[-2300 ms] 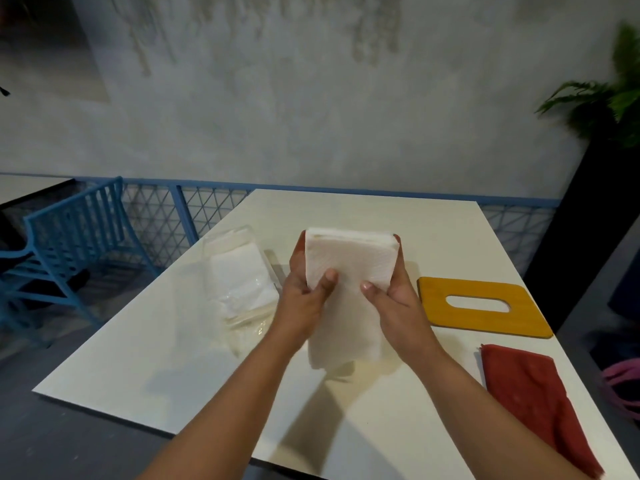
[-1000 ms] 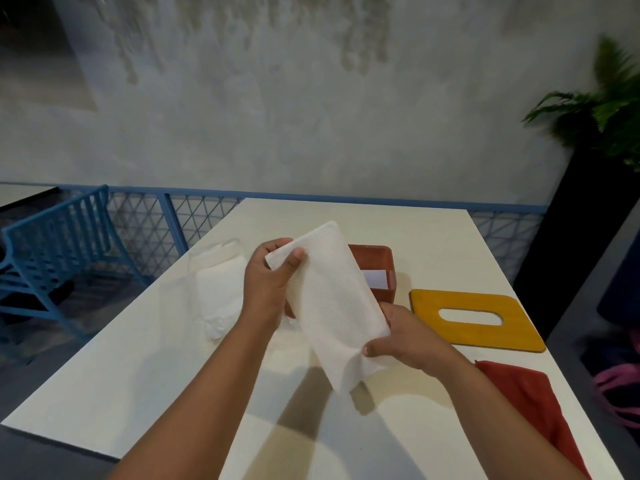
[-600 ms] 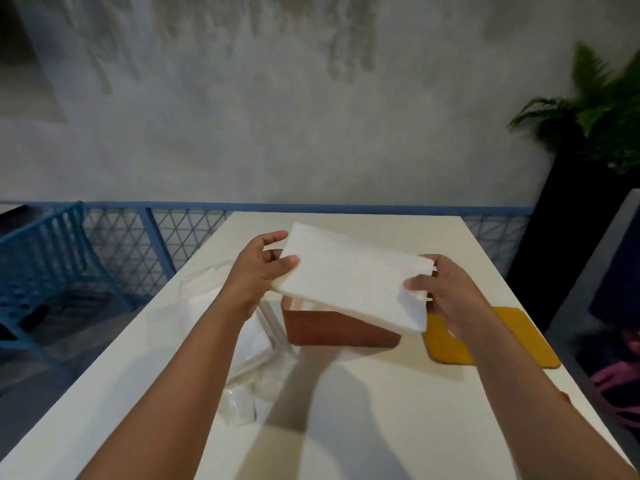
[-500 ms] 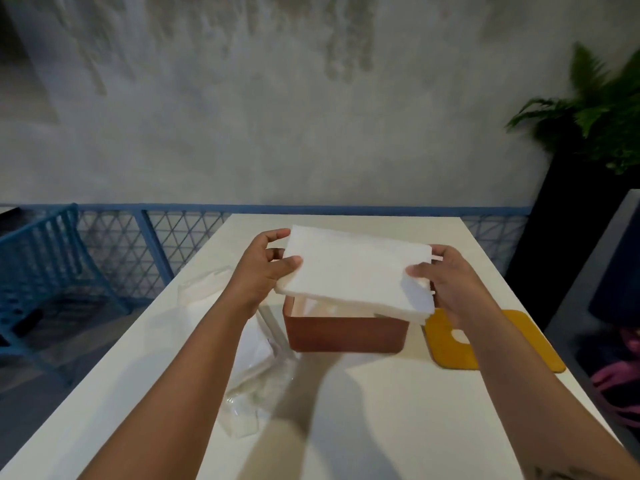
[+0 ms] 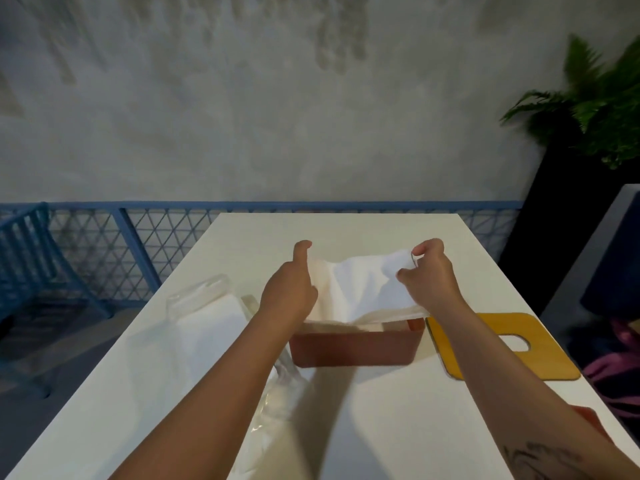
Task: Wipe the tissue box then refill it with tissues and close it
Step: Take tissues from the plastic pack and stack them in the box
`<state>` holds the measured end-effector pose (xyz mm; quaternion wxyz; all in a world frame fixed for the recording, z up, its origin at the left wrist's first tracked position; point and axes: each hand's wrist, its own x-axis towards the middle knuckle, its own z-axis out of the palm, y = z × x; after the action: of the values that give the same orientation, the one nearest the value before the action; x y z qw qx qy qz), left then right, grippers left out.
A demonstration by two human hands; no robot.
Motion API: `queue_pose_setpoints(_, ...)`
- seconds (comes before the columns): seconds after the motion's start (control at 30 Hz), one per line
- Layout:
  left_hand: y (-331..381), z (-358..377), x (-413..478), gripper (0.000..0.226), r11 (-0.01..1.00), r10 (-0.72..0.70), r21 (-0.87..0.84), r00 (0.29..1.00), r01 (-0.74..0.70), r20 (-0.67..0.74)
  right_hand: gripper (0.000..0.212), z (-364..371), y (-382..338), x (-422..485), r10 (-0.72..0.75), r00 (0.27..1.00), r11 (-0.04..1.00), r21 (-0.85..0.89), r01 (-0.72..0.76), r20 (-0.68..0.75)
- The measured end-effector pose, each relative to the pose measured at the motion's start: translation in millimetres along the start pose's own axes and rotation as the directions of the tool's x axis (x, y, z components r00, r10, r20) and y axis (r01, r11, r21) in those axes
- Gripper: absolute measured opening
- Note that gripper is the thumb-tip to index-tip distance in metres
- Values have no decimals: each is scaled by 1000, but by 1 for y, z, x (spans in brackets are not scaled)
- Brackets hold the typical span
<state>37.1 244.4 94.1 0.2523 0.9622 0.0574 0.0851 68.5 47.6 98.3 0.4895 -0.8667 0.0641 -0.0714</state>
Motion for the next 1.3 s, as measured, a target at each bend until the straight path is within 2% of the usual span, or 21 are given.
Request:
queue_pose_setpoints(0.2, -3, 14, 9, 73, 988, -54, 147, 998, 48, 41, 24, 18, 10, 0, 19, 998, 986, -165, -8, 65)
queue_pose_setpoints(0.47, 0, 24, 13, 66, 958, -43, 285, 995, 17, 87, 29, 32, 9, -1, 14, 991, 904, -425, 44, 133)
queue_pose_setpoints(0.67, 4, 26, 14, 60, 924, 15, 377, 993, -60, 121, 29, 37, 6, -2, -4, 987, 837, -540, 90, 159)
queue_pose_setpoints(0.8, 3, 28, 12, 46, 915, 32, 397, 996, -65, 87, 37, 37, 5, -1, -23, 987, 807, -579, 113, 160)
queue_pose_setpoints(0.9, 1, 32, 11, 49, 877, 102, 470, 994, -103, 27, 41, 37, 4, -3, -51, 986, 768, -624, 142, 161)
queue_pose_setpoints(1.0, 2, 32, 12, 49, 881, 175, 446, 985, -156, -1, 35, 38, 2, -7, -142, 977, 709, -672, 212, 158)
queue_pose_setpoints(1.1, 3, 32, 15, 39, 908, 177, 376, 982, -187, 60, 30, 39, 1, -9, -210, 958, 634, -719, 286, 196)
queue_pose_setpoints(1.17, 5, 32, 16, 37, 912, 145, 363, 978, -190, 147, 28, 42, 1, -4, -181, 949, 601, -735, 314, 258)
queue_pose_setpoints(1.23, 8, 34, 19, 43, 903, 100, 382, 960, -197, 261, 28, 48, 4, 4, -78, 935, 569, -754, 327, 347)
queue_pose_setpoints(1.3, 10, 38, 21, 49, 891, 40, 411, 934, -195, 355, 16, 53, 9, 10, 61, 899, 560, -761, 328, 433)
